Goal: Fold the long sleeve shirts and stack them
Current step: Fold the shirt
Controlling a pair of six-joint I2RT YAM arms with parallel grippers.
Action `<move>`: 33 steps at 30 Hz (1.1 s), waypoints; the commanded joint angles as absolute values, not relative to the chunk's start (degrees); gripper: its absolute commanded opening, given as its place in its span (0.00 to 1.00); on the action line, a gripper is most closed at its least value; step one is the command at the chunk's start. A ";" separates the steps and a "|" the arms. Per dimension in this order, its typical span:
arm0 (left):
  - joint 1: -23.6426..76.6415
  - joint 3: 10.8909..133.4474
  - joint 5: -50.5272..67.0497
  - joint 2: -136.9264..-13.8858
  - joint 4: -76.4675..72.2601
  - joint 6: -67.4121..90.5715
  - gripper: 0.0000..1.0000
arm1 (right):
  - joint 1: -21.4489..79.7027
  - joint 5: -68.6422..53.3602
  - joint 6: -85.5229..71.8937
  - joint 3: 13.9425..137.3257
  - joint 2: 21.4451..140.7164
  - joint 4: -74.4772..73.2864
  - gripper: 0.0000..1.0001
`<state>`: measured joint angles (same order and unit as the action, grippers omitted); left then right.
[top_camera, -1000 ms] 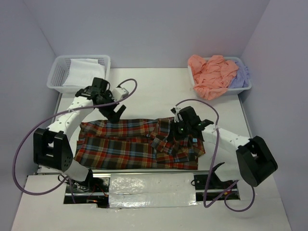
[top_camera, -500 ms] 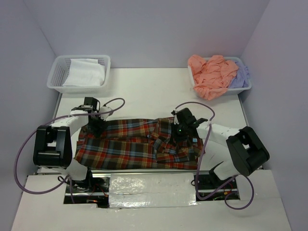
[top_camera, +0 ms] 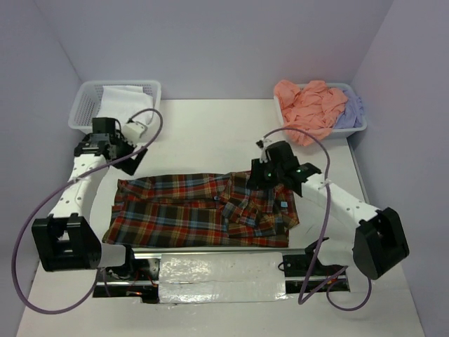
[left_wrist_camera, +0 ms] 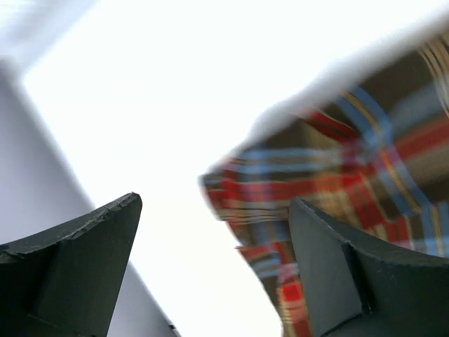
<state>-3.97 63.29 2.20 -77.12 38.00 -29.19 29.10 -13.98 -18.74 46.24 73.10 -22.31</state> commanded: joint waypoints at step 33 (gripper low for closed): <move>-12.03 62.57 3.08 -89.21 42.36 -30.06 0.52 | 13.89 -14.07 -18.01 57.57 79.20 -32.51 0.44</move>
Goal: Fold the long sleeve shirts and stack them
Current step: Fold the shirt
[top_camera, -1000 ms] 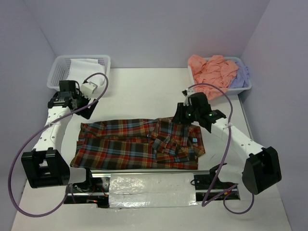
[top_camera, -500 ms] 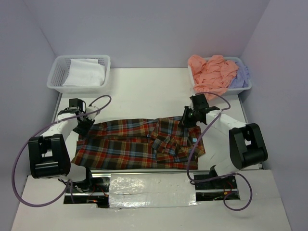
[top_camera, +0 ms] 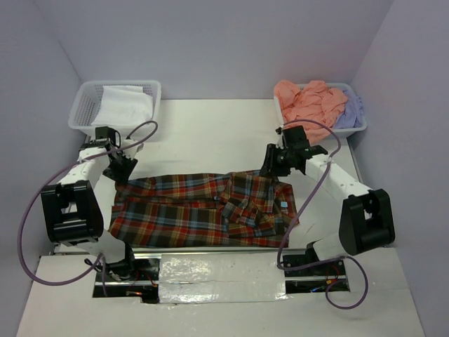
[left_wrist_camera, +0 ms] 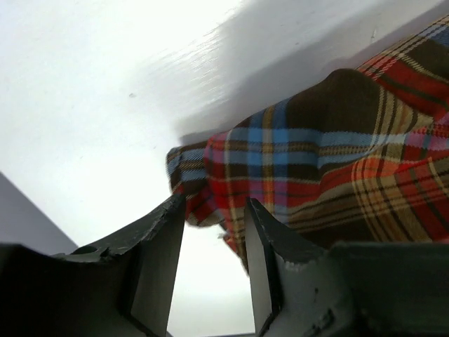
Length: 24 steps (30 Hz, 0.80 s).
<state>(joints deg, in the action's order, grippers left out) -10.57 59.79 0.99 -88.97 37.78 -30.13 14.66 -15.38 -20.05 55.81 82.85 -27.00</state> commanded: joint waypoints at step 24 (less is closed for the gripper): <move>-20.92 70.23 5.44 -100.99 38.06 -25.49 0.73 | 0.44 -2.29 -40.69 33.75 61.53 -42.36 0.62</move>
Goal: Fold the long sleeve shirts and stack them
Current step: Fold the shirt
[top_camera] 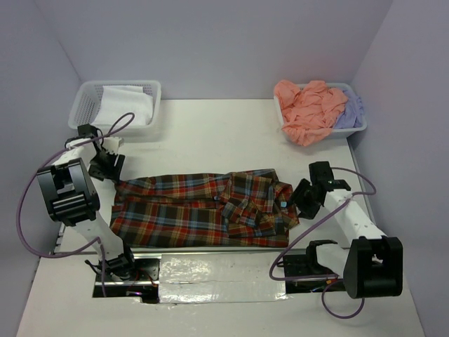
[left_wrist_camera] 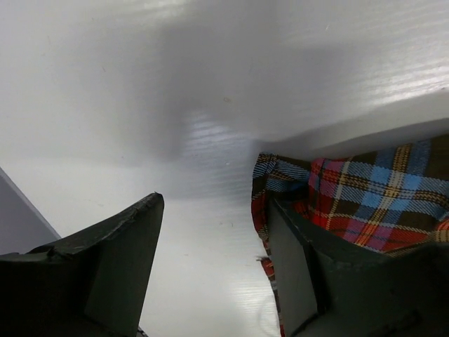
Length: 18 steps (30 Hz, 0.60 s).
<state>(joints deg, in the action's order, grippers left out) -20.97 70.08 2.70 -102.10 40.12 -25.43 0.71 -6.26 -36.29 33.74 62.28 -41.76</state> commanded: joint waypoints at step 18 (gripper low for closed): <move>-21.44 57.13 16.61 -98.01 35.51 -29.35 0.09 | 0.96 -2.03 -35.87 38.30 79.88 -31.38 0.07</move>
<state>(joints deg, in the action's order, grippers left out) -21.10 60.12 14.28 -98.89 34.11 -27.18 0.60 -4.99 -38.81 35.75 76.42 -39.11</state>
